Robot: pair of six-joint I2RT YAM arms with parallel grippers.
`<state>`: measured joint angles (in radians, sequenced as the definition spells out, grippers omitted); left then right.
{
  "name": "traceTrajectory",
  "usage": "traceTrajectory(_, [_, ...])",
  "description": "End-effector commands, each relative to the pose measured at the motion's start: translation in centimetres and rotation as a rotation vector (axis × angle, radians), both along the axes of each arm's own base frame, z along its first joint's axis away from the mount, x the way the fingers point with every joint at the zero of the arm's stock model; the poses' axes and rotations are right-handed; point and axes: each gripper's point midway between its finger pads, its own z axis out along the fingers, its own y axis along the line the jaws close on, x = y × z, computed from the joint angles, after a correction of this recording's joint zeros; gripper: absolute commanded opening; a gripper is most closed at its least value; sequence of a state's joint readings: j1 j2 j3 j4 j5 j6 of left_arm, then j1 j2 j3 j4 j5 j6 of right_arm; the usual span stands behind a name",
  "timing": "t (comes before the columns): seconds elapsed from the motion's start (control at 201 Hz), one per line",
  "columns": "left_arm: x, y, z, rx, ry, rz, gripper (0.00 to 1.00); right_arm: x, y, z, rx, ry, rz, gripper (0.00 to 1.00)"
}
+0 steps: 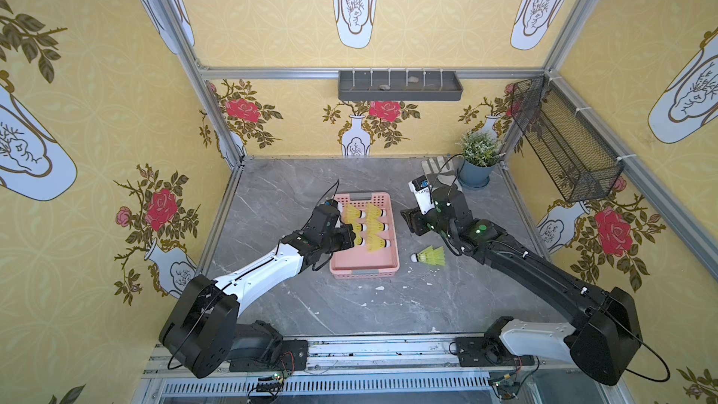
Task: Put the shuttlecocks into the storage box
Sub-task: Place the shuttlecock in the storage box.
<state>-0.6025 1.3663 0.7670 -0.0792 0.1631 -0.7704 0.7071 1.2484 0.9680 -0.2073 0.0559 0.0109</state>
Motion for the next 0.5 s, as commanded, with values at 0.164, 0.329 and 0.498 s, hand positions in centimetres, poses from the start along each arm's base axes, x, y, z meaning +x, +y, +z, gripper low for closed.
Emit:
traceTrajectory(0.164, [0.9, -1.1, -0.5, -0.044, -0.003, -0.002, 0.00, 0.0, -0.1, 0.7, 0.029, -0.009, -0.012, 0.64])
traceTrajectory(0.329, [1.2, -1.5, -1.1, -0.053, 0.011, -0.002, 0.00, -0.2, -0.3, 0.8, 0.025, -0.012, -0.017, 0.64])
traceTrajectory(0.498, [1.2, -1.6, -1.7, -0.053, 0.024, 0.001, 0.00, -0.2, -0.5, 0.8, 0.024, -0.010, -0.020, 0.64])
